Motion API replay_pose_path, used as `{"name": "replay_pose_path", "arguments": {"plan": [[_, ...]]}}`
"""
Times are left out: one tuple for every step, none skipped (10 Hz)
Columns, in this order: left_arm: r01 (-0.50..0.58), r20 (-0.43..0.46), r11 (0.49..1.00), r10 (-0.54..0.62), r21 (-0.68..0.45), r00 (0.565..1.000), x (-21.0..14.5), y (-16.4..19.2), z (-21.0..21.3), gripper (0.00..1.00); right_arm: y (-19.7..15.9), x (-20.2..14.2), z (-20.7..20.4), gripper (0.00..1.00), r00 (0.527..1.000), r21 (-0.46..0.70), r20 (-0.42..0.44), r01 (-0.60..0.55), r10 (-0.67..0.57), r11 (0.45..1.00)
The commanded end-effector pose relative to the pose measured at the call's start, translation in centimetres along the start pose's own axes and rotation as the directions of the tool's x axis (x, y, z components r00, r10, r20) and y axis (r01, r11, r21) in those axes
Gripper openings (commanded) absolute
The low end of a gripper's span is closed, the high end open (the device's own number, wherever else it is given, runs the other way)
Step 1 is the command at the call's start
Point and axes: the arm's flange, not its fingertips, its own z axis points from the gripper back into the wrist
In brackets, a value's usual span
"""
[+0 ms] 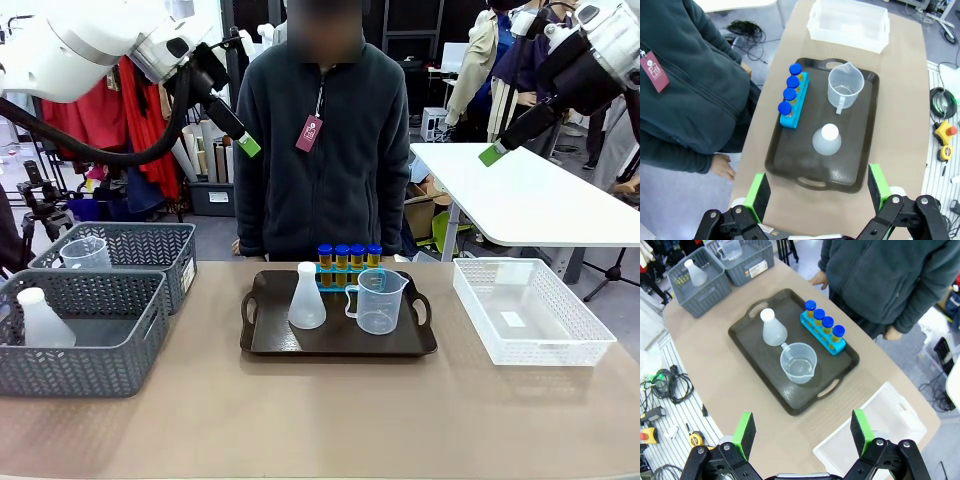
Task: Prepare the laboratory tools.
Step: Pick up one Small flask and place it on the Handle tray.
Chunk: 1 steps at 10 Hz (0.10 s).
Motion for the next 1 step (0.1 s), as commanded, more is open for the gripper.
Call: {"name": "replay_pose_path", "arguments": {"plan": [[0.012, 0.006, 1.0, -0.012, -0.012, 1.0, -0.17, -0.02, 0.26, 1.0, -0.16, 0.06, 0.09, 1.0, 1.0, 0.011, 0.014, -0.009, 0.009, 1.0]]}}
